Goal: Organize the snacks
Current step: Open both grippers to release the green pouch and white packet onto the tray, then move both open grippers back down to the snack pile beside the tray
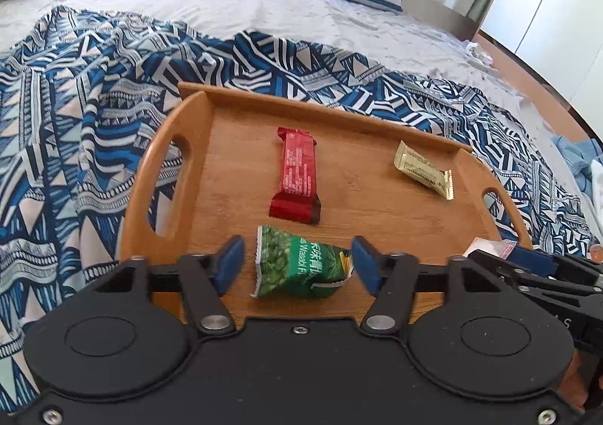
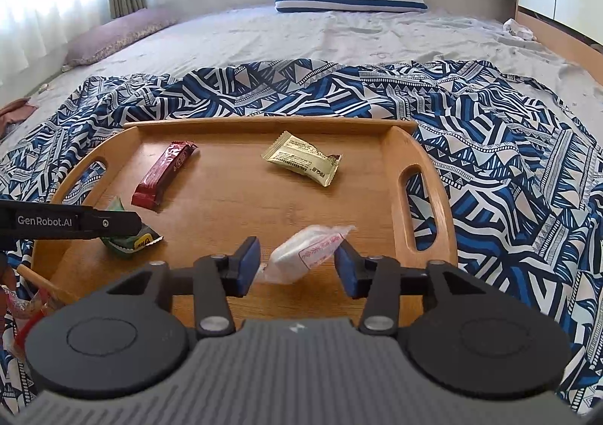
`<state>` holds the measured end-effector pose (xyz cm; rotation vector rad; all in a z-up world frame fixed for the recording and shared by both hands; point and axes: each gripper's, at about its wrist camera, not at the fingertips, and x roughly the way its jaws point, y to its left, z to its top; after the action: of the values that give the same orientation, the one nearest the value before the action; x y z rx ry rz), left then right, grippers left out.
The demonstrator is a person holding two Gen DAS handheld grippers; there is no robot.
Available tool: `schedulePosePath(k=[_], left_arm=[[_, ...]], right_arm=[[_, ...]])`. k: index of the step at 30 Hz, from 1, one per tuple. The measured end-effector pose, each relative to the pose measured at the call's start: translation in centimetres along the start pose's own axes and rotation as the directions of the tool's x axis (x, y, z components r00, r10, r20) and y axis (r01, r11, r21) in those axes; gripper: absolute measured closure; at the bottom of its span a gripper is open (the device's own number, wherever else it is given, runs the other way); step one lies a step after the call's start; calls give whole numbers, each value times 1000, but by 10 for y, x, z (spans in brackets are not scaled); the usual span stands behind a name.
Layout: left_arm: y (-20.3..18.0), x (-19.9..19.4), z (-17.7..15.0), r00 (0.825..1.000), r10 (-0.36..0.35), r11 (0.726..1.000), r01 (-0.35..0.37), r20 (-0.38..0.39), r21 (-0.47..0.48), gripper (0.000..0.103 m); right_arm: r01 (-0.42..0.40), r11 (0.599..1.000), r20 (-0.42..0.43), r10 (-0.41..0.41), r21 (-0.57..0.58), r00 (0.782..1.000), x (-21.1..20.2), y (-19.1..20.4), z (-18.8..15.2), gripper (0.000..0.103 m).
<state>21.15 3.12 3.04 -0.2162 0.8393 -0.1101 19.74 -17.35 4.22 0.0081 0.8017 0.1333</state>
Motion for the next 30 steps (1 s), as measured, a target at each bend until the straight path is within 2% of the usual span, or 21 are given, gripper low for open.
schedulePosePath(k=[3, 12, 22, 30], left_arm=[[-1, -10, 0, 1000, 7, 1000, -8, 27, 23, 17], [-7, -50, -15, 996, -6, 992, -6, 94, 124, 2], [-11, -88, -45, 993, -27, 985, 6, 118, 172, 0], [-6, -101, -69, 994, -6, 986, -13, 111, 168, 0]], right_arm=[[2, 1000, 9, -2, 0, 1000, -5, -2, 1, 27], [10, 998, 57, -6, -60, 998, -36, 5, -11, 14], [8, 998, 100, -1, -68, 995, -66, 15, -35, 6], [26, 998, 126, -19, -50, 992, -84, 15, -54, 0]])
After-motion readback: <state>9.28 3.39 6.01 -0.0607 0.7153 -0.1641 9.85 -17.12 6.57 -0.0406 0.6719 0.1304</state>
